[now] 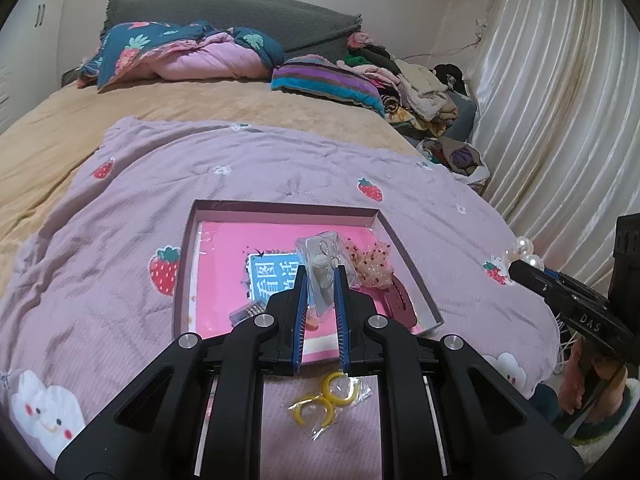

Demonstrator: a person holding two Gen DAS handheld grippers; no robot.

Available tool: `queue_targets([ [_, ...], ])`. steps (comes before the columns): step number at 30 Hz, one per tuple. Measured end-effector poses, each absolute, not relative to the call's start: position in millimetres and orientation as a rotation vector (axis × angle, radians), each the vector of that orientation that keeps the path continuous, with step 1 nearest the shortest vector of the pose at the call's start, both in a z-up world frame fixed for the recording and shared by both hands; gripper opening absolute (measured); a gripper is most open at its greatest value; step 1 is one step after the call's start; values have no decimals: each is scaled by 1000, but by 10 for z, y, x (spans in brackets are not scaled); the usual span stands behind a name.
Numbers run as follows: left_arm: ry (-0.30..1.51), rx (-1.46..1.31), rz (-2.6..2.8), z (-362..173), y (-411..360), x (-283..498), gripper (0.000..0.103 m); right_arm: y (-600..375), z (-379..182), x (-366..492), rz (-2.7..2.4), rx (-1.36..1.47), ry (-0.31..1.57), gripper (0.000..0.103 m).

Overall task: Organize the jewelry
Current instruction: 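Carry the earring card with the left tool while the right carries the pearl clip over the tray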

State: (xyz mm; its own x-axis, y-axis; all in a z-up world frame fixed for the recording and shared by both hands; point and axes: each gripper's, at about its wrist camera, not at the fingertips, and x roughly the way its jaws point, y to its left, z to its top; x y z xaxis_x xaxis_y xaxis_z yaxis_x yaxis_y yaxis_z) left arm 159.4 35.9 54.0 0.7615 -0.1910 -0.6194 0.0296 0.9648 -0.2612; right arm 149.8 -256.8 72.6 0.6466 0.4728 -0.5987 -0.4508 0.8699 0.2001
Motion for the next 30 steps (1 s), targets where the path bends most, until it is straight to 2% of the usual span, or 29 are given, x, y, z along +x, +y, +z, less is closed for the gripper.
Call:
queue_targets([
  [14, 726, -232, -114, 383, 385, 1875, 6, -2324, 755, 1822, 533, 4, 689, 36],
  [30, 773, -280, -57, 40, 691, 2074, 7, -1971, 304, 2092, 557, -44, 796, 36],
])
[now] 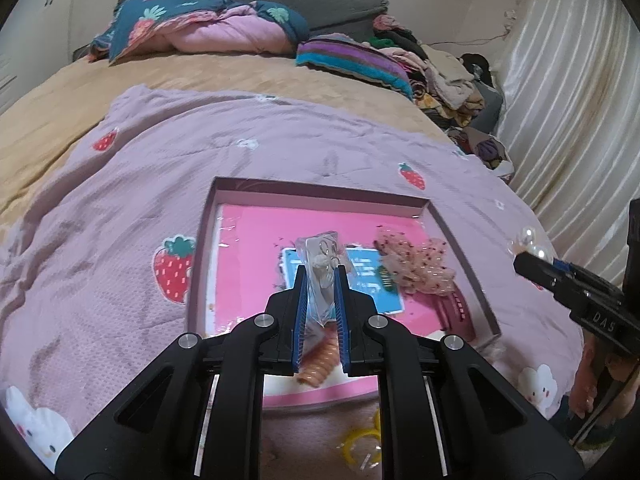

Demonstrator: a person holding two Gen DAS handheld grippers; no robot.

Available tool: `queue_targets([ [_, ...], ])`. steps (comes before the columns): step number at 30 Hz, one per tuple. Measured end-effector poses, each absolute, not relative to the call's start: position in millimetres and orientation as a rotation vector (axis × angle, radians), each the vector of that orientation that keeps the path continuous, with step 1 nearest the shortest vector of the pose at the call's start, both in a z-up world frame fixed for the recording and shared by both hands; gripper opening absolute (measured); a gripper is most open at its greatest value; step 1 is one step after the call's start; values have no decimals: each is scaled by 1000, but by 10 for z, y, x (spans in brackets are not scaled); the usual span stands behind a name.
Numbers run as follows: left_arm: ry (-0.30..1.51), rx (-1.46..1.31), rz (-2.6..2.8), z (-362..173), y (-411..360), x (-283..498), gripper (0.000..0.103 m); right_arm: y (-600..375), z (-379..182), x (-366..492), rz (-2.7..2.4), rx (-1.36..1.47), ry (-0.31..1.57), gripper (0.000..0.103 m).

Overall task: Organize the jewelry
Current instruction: 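Carry the earring card with the left tool while the right carries the pearl clip over the tray, then open the left tool over the tray while the right releases the pearl clip inside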

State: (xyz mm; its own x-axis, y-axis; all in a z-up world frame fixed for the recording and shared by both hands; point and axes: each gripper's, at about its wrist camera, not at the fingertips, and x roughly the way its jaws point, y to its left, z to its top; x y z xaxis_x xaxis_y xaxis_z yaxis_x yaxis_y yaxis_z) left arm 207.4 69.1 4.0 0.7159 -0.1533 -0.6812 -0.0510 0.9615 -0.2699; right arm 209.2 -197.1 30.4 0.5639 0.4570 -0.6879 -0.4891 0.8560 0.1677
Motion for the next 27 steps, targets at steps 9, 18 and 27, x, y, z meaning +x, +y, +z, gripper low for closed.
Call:
queue_targets([
  [9, 811, -336, -25, -185, 893, 2106, 7, -1803, 39, 2132, 576, -77, 855, 36],
  [18, 831, -373, 1, -336, 1041, 2086, 7, -1578, -188, 2089, 617, -114, 906, 36],
  [27, 851, -384, 9, -432, 1044, 2024, 8, -1465, -327, 2024, 634, -117, 940, 36],
])
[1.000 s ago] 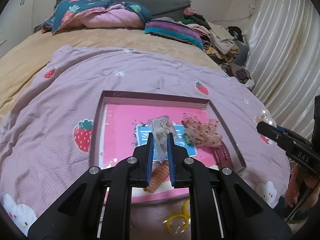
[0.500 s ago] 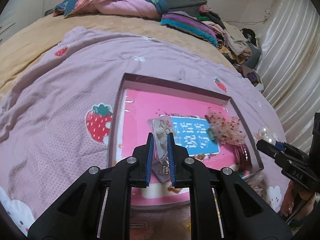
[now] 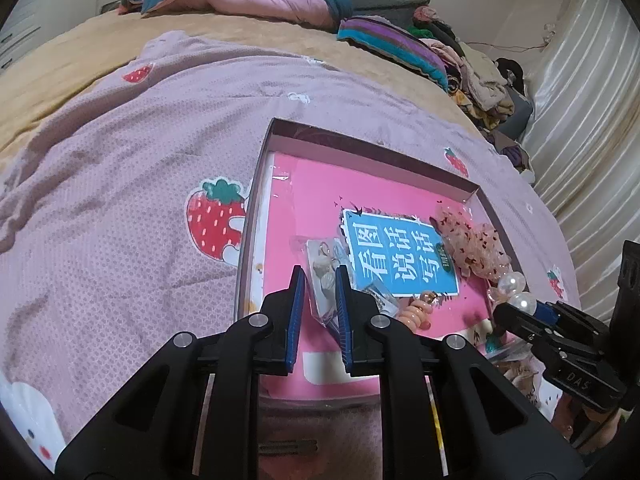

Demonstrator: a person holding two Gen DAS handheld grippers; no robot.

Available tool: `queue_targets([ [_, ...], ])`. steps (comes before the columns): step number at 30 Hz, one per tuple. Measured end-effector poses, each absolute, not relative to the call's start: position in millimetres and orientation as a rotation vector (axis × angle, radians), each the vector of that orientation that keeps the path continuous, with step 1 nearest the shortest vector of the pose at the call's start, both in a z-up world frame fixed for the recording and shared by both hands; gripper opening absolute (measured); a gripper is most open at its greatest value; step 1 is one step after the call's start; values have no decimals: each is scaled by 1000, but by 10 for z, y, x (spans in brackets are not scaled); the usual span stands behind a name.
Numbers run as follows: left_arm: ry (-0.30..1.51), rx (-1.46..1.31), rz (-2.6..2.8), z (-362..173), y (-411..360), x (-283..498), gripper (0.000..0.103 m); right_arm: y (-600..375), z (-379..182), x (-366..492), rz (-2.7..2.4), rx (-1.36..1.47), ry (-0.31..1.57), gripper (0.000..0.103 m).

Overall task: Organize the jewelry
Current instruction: 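Open the left tool over the tray while the right releases the pearl clip inside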

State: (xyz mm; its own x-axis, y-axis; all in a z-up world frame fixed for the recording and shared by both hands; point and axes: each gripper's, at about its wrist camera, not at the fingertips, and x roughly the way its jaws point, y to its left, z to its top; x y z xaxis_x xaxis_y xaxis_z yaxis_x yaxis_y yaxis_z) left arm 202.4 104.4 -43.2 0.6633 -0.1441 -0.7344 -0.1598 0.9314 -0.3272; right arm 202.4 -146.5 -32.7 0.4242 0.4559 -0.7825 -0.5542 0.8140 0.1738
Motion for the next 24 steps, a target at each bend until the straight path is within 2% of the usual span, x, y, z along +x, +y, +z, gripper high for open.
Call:
queue_targets([
  [13, 849, -372, 18, -367, 1031, 1954, 8, -1590, -332, 1999, 604, -70, 958, 38],
  [14, 848, -372, 17, -361, 1025, 1943, 8, -1623, -292, 1985, 603, -61, 947, 40],
  [16, 846, -368, 19, -355, 1019, 1938, 8, -1673, -229, 1967, 594, -53, 925, 51],
  [24, 841, -368, 20, -297, 989, 1888, 10, -1888, 9, 1855, 574, -10, 867, 69],
])
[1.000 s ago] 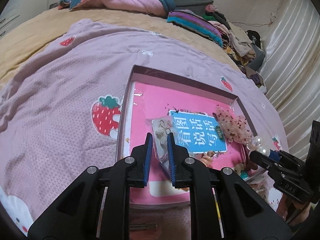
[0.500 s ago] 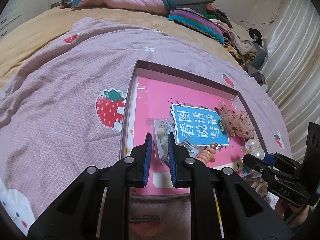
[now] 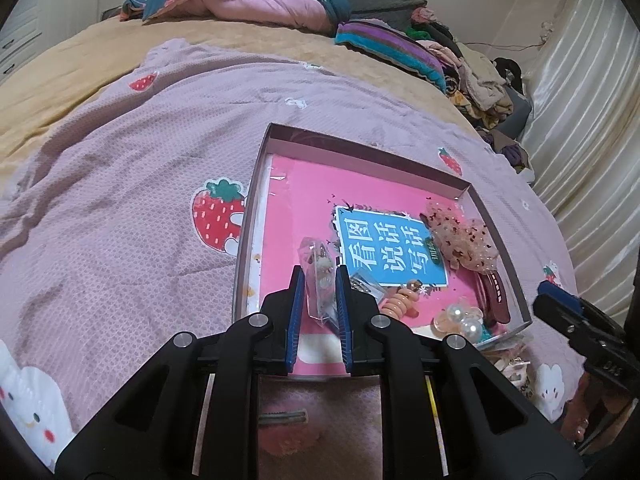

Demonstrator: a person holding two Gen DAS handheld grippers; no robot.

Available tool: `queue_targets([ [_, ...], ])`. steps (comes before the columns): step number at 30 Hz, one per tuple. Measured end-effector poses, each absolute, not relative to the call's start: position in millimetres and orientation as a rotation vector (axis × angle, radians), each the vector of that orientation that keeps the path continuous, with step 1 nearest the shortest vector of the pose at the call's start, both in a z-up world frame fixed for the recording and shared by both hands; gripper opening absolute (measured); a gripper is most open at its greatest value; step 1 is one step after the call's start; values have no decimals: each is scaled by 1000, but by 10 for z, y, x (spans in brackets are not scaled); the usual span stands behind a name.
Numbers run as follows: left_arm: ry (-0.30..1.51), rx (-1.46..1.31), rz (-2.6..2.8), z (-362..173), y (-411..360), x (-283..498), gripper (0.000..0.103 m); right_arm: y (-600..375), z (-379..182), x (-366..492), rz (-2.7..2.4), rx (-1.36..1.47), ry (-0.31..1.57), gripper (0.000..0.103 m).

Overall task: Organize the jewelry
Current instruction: 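Open the left tool over the tray while the right releases the pearl clip inside, then pull both tools back from the tray toward the remaining accessories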

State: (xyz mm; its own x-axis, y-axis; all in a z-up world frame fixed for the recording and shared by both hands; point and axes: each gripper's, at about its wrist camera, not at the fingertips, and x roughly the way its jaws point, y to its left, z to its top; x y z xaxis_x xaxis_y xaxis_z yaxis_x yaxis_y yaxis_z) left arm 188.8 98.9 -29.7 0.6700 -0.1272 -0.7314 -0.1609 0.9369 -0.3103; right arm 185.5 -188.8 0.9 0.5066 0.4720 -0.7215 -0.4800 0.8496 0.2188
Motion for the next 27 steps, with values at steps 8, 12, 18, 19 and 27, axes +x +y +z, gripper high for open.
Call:
queue_targets([
  [8, 827, -357, 26, -143, 938, 1786, 22, -2048, 135, 1740, 558, 29, 837, 76],
  [12, 814, -354, 30, -67, 919, 1746, 26, -2112, 197, 1671, 554, 36, 825, 77],
  [18, 788, -353, 29, 81, 898, 1652, 33, -2161, 311, 1578, 557, 46, 800, 77],
  [19, 784, -352, 29, 107, 894, 1640, 33, -2168, 326, 1563, 559, 47, 797, 77],
  [27, 737, -345, 26, 338, 855, 1482, 51, -2223, 522, 1405, 566, 50, 746, 78],
])
